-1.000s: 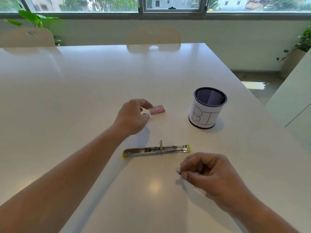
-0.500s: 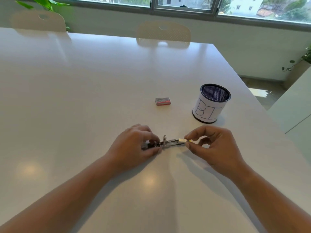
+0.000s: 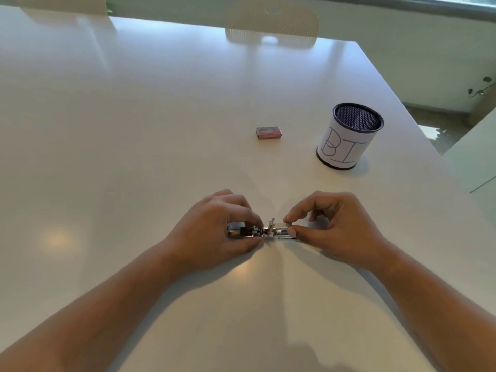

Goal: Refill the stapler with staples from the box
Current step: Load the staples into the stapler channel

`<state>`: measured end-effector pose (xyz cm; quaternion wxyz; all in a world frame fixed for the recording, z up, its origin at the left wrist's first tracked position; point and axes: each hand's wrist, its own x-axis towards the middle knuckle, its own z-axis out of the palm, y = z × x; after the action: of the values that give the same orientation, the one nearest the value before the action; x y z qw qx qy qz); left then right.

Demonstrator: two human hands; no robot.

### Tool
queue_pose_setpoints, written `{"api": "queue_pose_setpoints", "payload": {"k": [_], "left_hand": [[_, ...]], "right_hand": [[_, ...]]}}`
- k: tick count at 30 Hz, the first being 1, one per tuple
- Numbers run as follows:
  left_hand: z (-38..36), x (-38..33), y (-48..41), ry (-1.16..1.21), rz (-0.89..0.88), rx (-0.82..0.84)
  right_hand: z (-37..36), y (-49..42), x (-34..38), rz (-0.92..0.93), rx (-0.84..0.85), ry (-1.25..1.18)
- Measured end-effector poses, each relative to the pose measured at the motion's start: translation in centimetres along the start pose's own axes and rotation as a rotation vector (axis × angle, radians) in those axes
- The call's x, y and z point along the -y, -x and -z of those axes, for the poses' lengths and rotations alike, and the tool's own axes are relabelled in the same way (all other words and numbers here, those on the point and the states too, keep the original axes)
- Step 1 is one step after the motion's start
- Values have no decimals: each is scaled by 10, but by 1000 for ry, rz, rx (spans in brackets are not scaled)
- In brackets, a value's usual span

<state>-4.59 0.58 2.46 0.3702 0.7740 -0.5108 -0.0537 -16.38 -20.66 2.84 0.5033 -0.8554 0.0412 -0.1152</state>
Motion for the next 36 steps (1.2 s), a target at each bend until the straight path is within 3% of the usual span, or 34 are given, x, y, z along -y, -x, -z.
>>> {"api": "queue_pose_setpoints", "payload": {"k": [12, 21, 29, 36], "left_hand": [[-2, 1, 0, 43, 17, -15], [-2, 2, -1, 59, 23, -10], [-2, 1, -1, 68, 36, -8], [-3, 1, -1, 72, 40, -7]], "right_hand": [[2, 1, -3, -8, 69, 87], [3, -1, 9, 188, 135, 294], [10, -7, 17, 82, 204, 313], [13, -15, 31, 144, 316, 482]]}}
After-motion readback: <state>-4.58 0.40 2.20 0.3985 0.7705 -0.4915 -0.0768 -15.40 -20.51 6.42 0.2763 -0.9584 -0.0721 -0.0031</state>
